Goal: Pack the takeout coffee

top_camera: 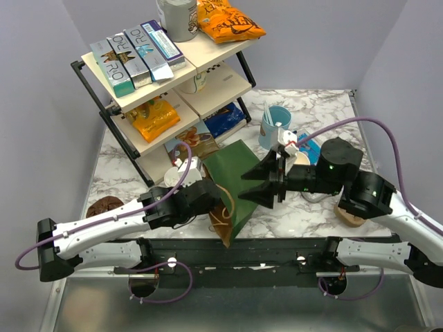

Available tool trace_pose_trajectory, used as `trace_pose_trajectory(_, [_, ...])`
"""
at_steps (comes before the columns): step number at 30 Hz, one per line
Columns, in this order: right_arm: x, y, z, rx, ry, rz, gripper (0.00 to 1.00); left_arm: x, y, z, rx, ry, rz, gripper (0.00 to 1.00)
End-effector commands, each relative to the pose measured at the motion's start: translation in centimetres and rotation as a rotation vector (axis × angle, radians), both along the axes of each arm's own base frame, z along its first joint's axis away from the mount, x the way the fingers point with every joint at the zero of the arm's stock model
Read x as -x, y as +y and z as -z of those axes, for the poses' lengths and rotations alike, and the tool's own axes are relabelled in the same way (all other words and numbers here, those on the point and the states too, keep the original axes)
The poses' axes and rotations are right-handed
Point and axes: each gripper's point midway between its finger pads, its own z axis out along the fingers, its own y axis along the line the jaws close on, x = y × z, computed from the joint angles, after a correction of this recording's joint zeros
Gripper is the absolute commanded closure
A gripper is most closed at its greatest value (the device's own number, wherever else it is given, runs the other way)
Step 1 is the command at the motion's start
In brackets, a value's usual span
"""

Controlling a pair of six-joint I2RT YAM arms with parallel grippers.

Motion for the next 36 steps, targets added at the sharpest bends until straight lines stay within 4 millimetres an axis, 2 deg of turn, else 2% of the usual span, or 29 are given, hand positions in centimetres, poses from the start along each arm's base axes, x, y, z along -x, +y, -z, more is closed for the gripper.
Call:
trace_pose_trajectory(1, [4.8,1.9,-0.6,-0.013,0.044,-0.180,0.41,0.4,0.9,-0.7,-0.034,0.052,-0.059,1.00])
trace_pose_trajectory(2, [6.1,2.3,0.1,0.015,0.046,-0.199,0.44,0.4,0.7,-1.3,-0.012,0.057,-0.063,1.00])
trace_pose_trajectory(5, [7.0,2.7,1.7,0.044,0.055,-0.212,0.55,0.7,0.2,-1.9,0.037,0.075,-0.066,1.00])
trace_pose_trajectory(7, [7.8,2.7,3.2,0.063,0.057,-0.243,0.55,1.0,0.1,-2.2,0.068,0.090,-0.071,1.00])
trace_pose_trajectory(8, [8.7,3.0,3.2,0.053,0.049,-0.270,0.55,1.2,0.0,-2.3,0.086,0.096,-0.070,1.00])
trace_pose_trajectory(10, [8.8,3.3,3.7,0.071,-0.009,-0.242,0.55,1.4,-0.2,-2.5,0.121,0.110,-0.080,1.00])
trace_pose_trajectory(11, [9.8,3.6,4.0,0.085,-0.038,-0.250,0.55,1.7,-0.3,-2.5,0.132,0.127,-0.074,1.00])
trace_pose_trajectory(12, [8.3,3.7,4.2,0.102,-0.073,-0.144,0.55,1.8,-0.4,-2.9,0.156,0.134,-0.085,1.00])
trace_pose_trajectory(14, [7.1,4.1,5.5,0.159,-0.061,-0.043,0.57,2.1,-0.6,-3.2,0.180,0.151,-0.085,1.00])
trace_pose_trajectory(15, [5.5,4.0,6.0,0.178,-0.043,0.070,0.58,2.1,-0.7,-3.3,0.193,0.151,-0.090,1.00])
trace_pose_trajectory(16, [4.7,4.1,6.6,0.195,-0.037,0.122,0.59,2.2,-0.8,-3.4,0.206,0.153,-0.090,1.00])
trace_pose_trajectory(19, [1.4,3.1,8.3,0.261,0.001,0.374,0.60,2.3,-1.1,-3.8,0.223,0.151,-0.085,1.00])
trace_pose_trajectory(21, [-0.5,1.7,9.7,0.306,0.033,0.553,0.63,2.5,-1.3,-3.7,0.220,0.147,-0.076,1.00])
trace_pose_trajectory(23, [-1.0,1.1,11.0,0.363,0.029,0.612,0.64,2.5,-1.5,-3.7,0.218,0.148,-0.072,1.00])
trace_pose_trajectory(25, [-1.2,1.4,11.8,0.387,0.059,0.652,0.64,2.6,-1.9,-3.8,0.208,0.143,-0.058,1.00])
trace_pose_trajectory(28, [-1.9,0.3,13.5,0.439,0.094,0.751,0.65,3.0,-2.1,-3.9,0.198,0.132,-0.049,1.00])
trace_pose_trajectory(29, [-2.8,-0.8,14.8,0.492,0.112,0.807,0.66,3.1,-2.1,-4.0,0.201,0.131,-0.050,1.00])
trace_pose_trajectory(32, [-4.2,-2.2,17.4,0.544,0.174,0.917,0.67,3.4,-2.0,-3.8,0.219,0.131,-0.052,1.00])
trace_pose_trajectory(34, [-4.9,-3.1,18.4,0.569,0.203,0.984,0.67,3.6,-2.0,-3.8,0.230,0.126,-0.045,1.00])
trace_pose_trajectory(35, [-5.4,-4.2,19.1,0.616,0.195,1.035,0.67,3.5,-1.8,-3.7,0.231,0.123,-0.050,1.00])
trace_pose_trajectory(36, [-6.0,-4.7,19.1,0.600,0.194,1.089,0.67,3.6,-1.5,-3.3,0.223,0.123,-0.049,1.00])
